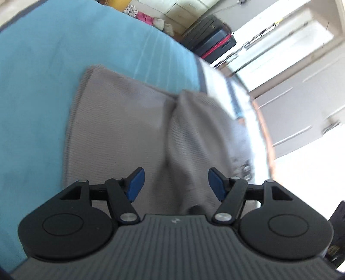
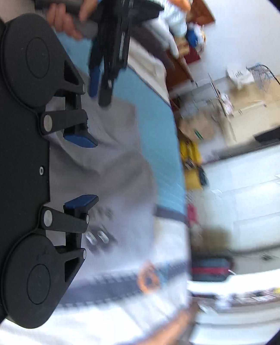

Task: Fold clothes
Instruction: 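Grasp the light grey shirt edge with the left gripper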

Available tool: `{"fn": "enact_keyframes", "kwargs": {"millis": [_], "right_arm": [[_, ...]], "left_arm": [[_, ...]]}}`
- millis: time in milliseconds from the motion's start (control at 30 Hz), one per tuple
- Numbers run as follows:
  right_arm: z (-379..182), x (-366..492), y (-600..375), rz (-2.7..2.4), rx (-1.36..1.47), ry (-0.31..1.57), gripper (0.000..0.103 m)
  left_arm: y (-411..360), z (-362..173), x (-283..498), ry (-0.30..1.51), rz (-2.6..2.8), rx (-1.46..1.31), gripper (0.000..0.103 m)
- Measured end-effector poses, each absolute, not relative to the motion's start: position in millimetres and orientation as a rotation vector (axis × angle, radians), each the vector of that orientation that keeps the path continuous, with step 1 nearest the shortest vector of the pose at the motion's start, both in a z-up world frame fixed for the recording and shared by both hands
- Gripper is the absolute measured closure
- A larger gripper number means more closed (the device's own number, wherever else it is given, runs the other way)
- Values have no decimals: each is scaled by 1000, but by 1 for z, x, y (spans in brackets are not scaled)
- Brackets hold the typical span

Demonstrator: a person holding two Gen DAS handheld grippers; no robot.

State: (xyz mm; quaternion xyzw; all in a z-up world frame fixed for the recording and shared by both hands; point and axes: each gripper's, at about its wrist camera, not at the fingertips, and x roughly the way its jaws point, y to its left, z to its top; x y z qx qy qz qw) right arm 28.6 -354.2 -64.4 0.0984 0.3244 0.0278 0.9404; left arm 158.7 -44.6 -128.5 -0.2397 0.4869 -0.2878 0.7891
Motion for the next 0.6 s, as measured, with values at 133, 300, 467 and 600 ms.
{"fn": "enact_keyframes", "kwargs": {"millis": [133, 300, 467, 600], "right_arm": [[-48, 15, -366, -36, 168, 643, 44], [-50, -4, -394, -191, 199, 704, 43], [-64, -3, -410, -276, 308, 763, 43], [-66, -7, -416, -291, 333, 751, 42]], "left_arm": [[-57, -112, 143, 935, -656, -403, 34], [-108, -100, 120, 854, -716, -142, 22], [-168, -111, 98, 828, -717, 194, 14], [-154, -123, 102, 844, -380, 350, 20]]}}
